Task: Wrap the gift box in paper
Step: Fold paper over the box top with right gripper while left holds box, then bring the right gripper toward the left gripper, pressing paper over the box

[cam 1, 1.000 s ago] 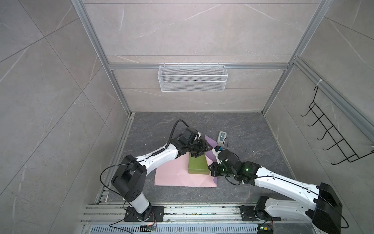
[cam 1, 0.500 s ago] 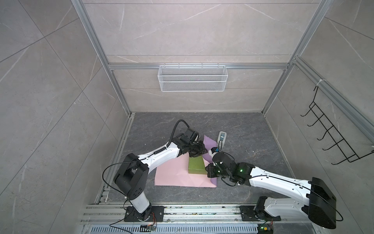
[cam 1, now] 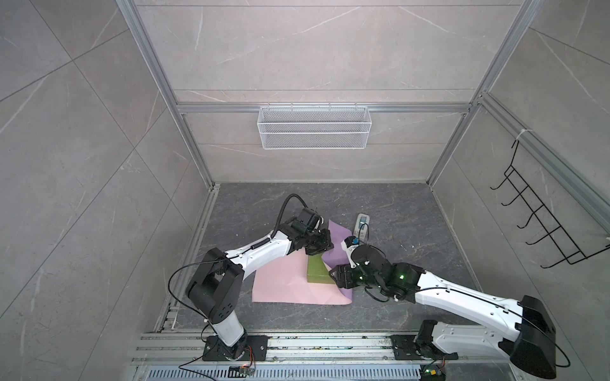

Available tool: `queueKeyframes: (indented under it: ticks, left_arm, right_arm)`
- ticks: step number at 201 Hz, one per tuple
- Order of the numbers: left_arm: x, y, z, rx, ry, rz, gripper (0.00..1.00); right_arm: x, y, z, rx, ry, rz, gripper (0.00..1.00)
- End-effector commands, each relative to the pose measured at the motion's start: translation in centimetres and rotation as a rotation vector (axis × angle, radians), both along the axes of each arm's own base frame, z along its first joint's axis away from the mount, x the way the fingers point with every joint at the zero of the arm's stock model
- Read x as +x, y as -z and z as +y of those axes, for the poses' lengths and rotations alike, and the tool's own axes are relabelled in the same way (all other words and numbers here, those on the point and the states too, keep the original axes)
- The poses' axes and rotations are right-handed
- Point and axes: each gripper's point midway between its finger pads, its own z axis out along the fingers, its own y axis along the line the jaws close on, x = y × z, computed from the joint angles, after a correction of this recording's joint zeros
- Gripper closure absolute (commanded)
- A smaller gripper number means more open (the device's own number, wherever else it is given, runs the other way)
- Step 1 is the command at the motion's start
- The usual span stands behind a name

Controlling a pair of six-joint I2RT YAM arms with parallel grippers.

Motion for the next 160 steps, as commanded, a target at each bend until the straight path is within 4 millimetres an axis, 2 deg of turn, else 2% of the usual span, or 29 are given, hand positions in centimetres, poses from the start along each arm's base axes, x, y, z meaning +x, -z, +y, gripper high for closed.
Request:
queueKeyframes:
  ticks: [1, 37, 59, 80, 111, 160]
  left_arm:
    - [-0.2, -2.7, -0.3, -0.072, 0.053, -0.073, 1.0]
    - [-0.4, -3.1, 0.1, -0.086, 0.063, -0.086, 1.0]
    - [-0.5, -2.9, 0.9, -0.083, 0.058, -0.088, 1.0]
    - [-0.6, -2.4, 1.7, -0.081, 0.047, -0.08, 1.0]
    - [-0.4, -2.2, 3.0, -0.077, 0.034, -0.086, 1.0]
    - [-0.3, -1.8, 4.7, -0.069, 0.025, -0.08, 1.0]
  right_arm:
    - [-0.4, -1.8, -1.4, -0.031, -0.051, -0.033, 0.27]
    - [1.5, -1.7, -3.8, -0.019, 0.024, -0.002, 0.23]
    - [2.9, -0.4, -5.4, -0.011, 0.099, 0.062, 0.21]
    - [4.1, 0.6, -6.1, -0.025, 0.147, 0.105, 0.19]
    - [5.5, 2.2, -6.2, -0.056, 0.182, 0.149, 0.13]
    - [7.0, 4.2, -5.1, -0.068, 0.187, 0.198, 0.03]
